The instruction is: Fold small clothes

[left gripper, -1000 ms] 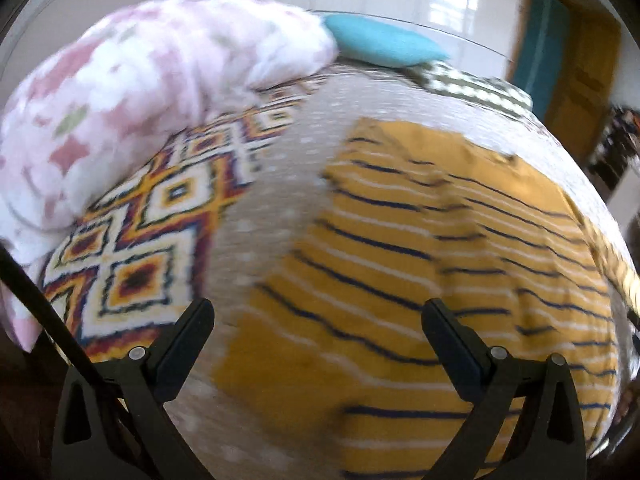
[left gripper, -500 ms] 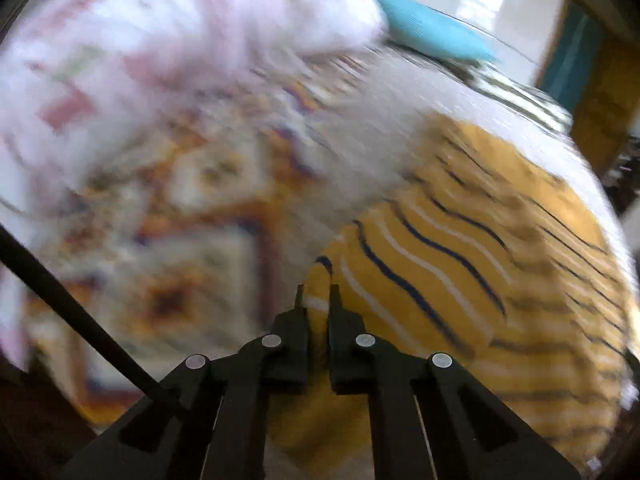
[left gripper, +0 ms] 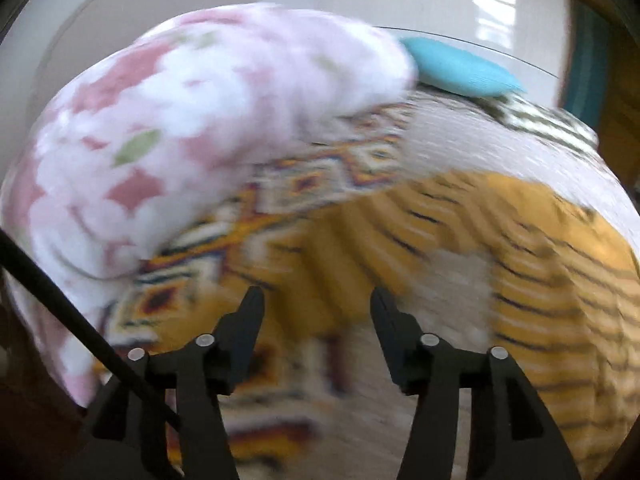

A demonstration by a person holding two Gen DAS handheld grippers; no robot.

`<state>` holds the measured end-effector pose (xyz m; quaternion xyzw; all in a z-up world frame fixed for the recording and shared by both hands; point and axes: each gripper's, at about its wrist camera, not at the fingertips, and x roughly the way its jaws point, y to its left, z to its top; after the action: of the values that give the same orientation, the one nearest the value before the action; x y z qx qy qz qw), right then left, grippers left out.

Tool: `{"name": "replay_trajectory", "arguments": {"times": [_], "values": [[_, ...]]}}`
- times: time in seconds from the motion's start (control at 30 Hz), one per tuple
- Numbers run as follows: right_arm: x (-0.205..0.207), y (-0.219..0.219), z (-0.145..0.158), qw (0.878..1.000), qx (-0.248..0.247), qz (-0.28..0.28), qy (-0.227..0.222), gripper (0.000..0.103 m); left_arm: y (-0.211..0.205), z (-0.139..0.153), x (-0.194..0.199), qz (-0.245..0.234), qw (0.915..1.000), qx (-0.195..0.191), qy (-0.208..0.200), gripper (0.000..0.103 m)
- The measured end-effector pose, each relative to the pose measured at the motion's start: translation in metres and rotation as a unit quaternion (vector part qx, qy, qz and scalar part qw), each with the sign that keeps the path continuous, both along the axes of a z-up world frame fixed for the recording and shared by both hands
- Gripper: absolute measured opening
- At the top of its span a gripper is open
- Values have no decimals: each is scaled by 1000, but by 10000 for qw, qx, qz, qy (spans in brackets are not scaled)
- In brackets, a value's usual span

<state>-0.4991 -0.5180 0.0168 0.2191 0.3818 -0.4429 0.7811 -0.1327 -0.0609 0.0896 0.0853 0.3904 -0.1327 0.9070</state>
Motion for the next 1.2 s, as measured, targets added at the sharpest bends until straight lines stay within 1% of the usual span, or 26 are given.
{"name": "replay_trajectory", "arguments": {"times": [0.03, 0.13, 0.23, 0.27, 0.33, 0.5, 0.6, 0.7, 0.77, 0.8, 0.87, 0.9, 0.93, 0.97, 1.07, 1.2], "values": [[-1, 0, 0, 10000, 2, 1, -4, 103, -18, -4, -13, -237, 9997, 33, 68, 56], [-1, 0, 1, 10000, 7, 0, -28, 103, -59, -12, -42, -673, 9974, 112, 237, 57], [1, 0, 0, 10000, 5, -1, -53, 103, -93, -16, -69, -1033, 9940, 160, 316, 57], [2, 0, 0, 10000, 4, 0, -64, 103, -103, -17, -77, -1151, 9927, 186, 313, 61], [-2, 1, 0, 10000, 0, 2, -96, 103, -121, -21, -92, -1314, 9905, 263, 299, 65], [-5, 1, 1, 9998, 12, 10, -202, 103, -157, -39, -111, -1533, 9860, 491, 445, 66], [-7, 0, 2, 9997, 23, 16, -262, 103, -166, -51, -114, -1535, 9846, 664, 519, 67], [-9, 0, 3, 9995, 34, 25, -304, 103, -170, -65, -114, -1419, 9848, 808, 588, 73], [-9, 0, 3, 9995, 37, 26, -309, 103, -166, -68, -112, -1274, 9872, 813, 519, 86], [-9, 0, 3, 9995, 36, 26, -302, 103, -164, -69, -110, -1203, 9882, 790, 530, 90], [-8, 0, 3, 9996, 31, 23, -284, 103, -157, -74, -102, -1040, 9901, 627, 707, 101], [-8, 0, 2, 9996, 31, 22, -278, 103, -154, -77, -97, -996, 9905, 502, 810, 103], [-9, 0, 2, 9997, 25, 23, -255, 103, -151, -80, -93, -982, 9904, 361, 901, 103], [-10, 0, 2, 9998, 17, 21, -221, 103, -150, -81, -93, -984, 9905, 311, 912, 103], [-5, 1, 2, 9999, -3, 23, -125, 103, -154, -82, -99, -948, 9918, 480, 709, 103], [-4, 1, 2, 9999, -2, 24, -111, 103, -154, -82, -103, -905, 9929, 497, 598, 103]]}}
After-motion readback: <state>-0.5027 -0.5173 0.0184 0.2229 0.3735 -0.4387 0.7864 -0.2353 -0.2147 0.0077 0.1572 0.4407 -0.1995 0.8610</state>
